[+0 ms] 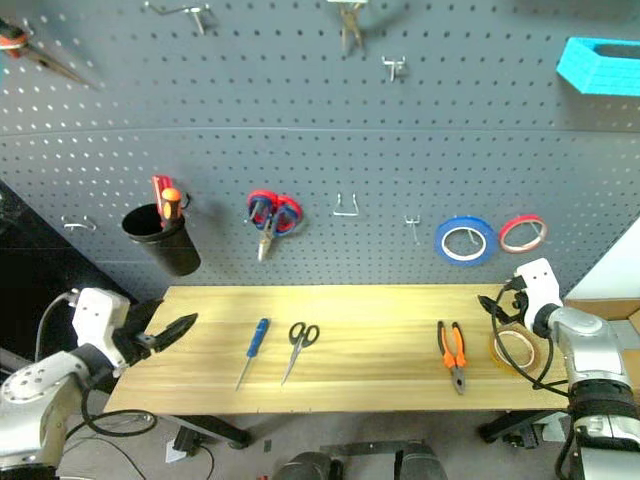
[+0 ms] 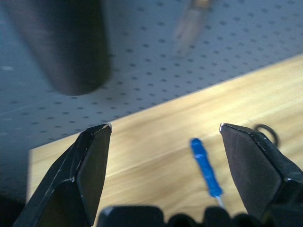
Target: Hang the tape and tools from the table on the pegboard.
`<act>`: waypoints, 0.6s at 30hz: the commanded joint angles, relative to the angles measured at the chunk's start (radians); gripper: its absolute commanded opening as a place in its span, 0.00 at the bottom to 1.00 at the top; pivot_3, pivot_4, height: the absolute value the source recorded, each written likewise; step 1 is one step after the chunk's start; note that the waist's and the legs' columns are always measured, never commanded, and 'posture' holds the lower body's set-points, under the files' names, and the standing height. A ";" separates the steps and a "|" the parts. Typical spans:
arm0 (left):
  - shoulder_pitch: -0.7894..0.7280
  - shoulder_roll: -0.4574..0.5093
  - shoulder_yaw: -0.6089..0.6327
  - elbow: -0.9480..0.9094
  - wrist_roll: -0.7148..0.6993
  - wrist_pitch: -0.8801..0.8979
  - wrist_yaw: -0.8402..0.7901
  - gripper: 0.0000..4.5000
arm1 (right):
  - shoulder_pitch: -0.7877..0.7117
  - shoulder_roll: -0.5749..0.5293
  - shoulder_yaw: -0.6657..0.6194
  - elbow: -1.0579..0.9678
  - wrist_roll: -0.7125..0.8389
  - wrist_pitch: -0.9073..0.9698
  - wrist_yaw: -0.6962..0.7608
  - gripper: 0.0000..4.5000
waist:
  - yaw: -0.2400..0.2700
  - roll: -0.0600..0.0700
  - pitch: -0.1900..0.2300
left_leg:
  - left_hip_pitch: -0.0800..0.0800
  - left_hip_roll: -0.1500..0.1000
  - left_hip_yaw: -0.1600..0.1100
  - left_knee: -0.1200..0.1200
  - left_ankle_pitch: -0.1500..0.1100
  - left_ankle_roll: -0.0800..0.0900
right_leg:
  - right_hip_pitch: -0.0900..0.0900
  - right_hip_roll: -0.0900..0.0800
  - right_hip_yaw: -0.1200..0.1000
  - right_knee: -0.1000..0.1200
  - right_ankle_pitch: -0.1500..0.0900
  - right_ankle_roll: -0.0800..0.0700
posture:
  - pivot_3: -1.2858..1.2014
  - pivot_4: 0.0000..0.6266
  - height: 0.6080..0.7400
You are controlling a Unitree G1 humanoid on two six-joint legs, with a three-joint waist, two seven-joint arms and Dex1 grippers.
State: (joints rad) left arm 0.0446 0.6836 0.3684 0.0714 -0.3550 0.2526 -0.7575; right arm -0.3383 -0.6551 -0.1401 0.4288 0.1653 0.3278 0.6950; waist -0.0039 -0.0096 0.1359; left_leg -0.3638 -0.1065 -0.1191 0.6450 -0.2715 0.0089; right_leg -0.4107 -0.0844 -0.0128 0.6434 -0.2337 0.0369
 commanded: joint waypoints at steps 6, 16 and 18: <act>0.014 0.029 0.012 -0.084 -0.031 0.037 -0.036 0.87 | 0.063 -0.026 -0.020 -0.140 0.012 0.112 -0.012 1.00 | -0.004 -0.003 0.044 | -0.002 0.000 0.001 0.000 -0.001 0.001 | -0.001 -0.001 0.000 -0.001 0.000 0.000 | 0.49 0.32 1.00; -0.057 -0.026 -0.271 -0.144 0.058 0.050 -0.098 0.87 | 0.069 -0.053 -0.016 -0.156 -0.008 0.257 -0.077 1.00 | -0.005 -0.007 0.098 | -0.004 0.000 0.005 0.000 -0.001 0.001 | -0.003 -0.003 0.000 -0.002 0.000 -0.001 | 0.47 0.45 1.00; -0.121 -0.083 -0.375 -0.129 0.079 0.051 -0.115 0.87 | 0.047 -0.054 -0.006 -0.102 -0.026 0.270 -0.100 1.00 | -0.006 -0.009 0.107 | -0.005 0.000 0.006 0.001 -0.001 0.001 | -0.004 -0.003 0.000 -0.001 0.000 0.000 | 0.47 0.46 1.00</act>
State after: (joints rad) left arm -0.0384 0.6313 0.0653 -0.0472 -0.2931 0.3201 -0.8522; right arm -0.2732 -0.6928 -0.1375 0.3051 0.1559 0.5825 0.6161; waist -0.0102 -0.0185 0.2430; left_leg -0.3697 -0.1060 -0.1133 0.6461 -0.2724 0.0100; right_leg -0.4154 -0.0874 -0.0124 0.6426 -0.2334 0.0363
